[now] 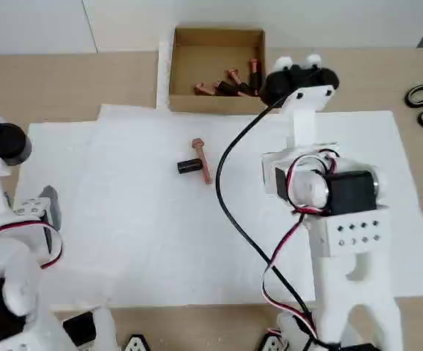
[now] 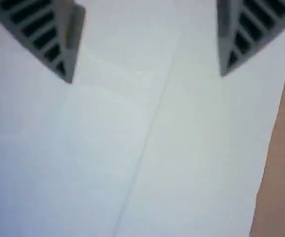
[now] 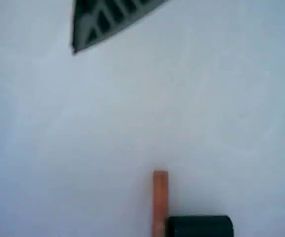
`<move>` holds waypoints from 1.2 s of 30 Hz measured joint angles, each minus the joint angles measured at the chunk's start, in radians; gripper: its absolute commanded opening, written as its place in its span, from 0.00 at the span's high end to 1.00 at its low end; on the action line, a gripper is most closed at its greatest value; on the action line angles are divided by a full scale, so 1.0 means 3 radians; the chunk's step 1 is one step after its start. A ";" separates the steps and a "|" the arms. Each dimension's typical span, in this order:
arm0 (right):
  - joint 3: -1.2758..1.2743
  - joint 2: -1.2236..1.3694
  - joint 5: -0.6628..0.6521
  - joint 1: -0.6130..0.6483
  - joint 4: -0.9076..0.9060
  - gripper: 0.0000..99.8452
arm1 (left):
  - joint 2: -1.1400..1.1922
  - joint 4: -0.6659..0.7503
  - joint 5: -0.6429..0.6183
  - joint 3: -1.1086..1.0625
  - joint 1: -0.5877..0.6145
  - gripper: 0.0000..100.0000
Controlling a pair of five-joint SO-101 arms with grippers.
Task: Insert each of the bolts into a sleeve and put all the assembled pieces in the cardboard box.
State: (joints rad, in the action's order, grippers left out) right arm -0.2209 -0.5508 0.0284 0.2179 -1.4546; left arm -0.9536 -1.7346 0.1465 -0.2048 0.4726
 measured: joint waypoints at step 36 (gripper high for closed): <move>-0.0164 0.1954 0.0143 0.0915 0.1944 0.80 | -0.1054 0.0061 -0.0307 -0.0798 0.0000 0.82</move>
State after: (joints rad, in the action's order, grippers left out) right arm -0.2700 0.0353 0.0713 0.4925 -0.8715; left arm -1.2697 -1.7162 0.0545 -0.4442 0.4726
